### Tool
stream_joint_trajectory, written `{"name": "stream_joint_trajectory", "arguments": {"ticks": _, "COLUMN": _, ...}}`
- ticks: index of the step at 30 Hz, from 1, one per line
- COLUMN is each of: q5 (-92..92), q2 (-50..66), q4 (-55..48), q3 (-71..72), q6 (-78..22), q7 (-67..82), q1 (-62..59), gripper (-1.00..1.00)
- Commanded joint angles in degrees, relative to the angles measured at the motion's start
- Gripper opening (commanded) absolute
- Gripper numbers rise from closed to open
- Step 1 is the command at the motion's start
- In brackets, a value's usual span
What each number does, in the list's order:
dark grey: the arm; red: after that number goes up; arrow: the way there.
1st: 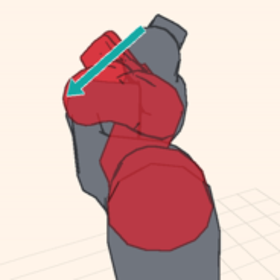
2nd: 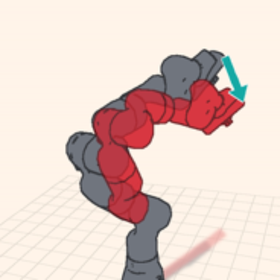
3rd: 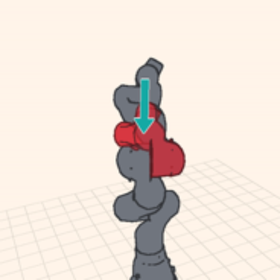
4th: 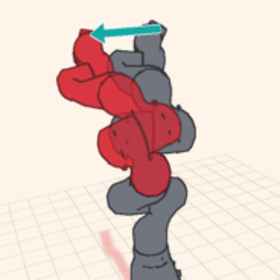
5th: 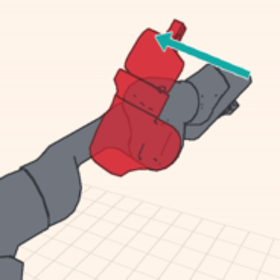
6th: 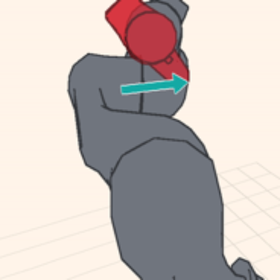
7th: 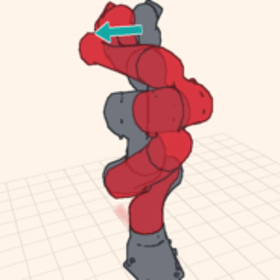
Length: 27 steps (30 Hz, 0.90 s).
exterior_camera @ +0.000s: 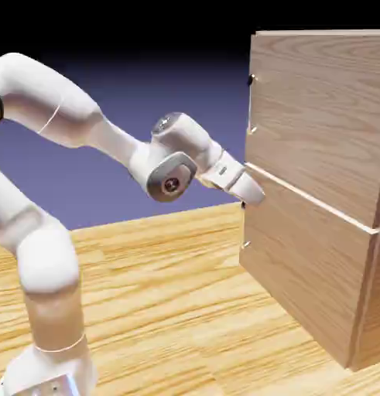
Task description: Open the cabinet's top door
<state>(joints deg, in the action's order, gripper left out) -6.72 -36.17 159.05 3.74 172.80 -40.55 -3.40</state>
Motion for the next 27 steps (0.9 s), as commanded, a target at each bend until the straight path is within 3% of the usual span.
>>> {"name": "stream_joint_trajectory", "arguments": {"ticks": 1, "q5": -2.50, "q2": -1.30, "q4": -0.72, "q3": 1.39, "q6": -0.45, "q7": 0.71, "q1": -1.52, "gripper": 0.00}}
{"name": "stream_joint_trajectory", "arguments": {"ticks": 27, "q5": -67.29, "q2": -35.15, "q4": -19.49, "q3": 37.48, "q6": -12.13, "q7": 19.06, "q1": -40.94, "gripper": 0.00}}
